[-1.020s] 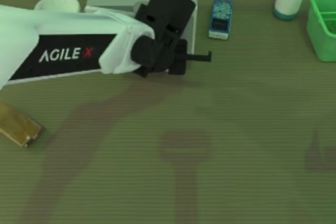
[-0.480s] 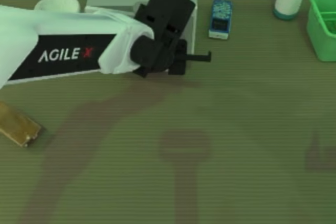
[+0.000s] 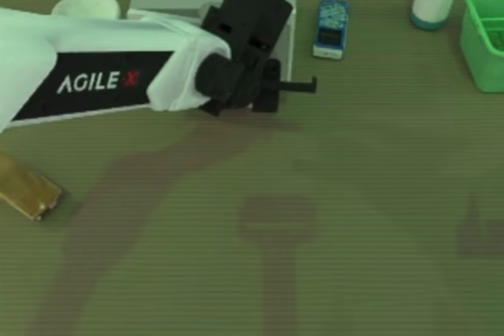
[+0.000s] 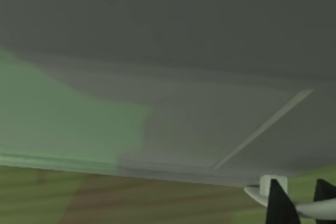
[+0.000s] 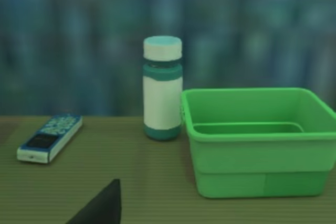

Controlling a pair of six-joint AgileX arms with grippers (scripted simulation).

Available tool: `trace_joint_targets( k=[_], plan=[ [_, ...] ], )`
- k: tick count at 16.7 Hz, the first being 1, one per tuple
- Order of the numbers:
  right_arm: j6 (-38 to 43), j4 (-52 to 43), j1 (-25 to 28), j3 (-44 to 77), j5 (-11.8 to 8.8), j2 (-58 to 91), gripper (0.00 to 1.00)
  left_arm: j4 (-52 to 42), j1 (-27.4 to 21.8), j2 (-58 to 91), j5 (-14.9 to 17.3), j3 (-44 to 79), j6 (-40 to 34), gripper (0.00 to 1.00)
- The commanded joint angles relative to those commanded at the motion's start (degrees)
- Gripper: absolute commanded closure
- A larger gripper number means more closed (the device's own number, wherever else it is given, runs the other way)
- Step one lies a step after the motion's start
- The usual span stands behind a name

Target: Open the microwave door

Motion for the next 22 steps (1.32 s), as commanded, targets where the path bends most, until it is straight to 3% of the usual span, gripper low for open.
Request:
trace_joint_targets(
  k=[22],
  plan=[
    [0.00, 0.00, 0.00, 0.00, 0.00, 0.00, 0.00, 1.67, 0.48, -1.86, 1.95, -2.86, 2.58, 1.00]
  ],
)
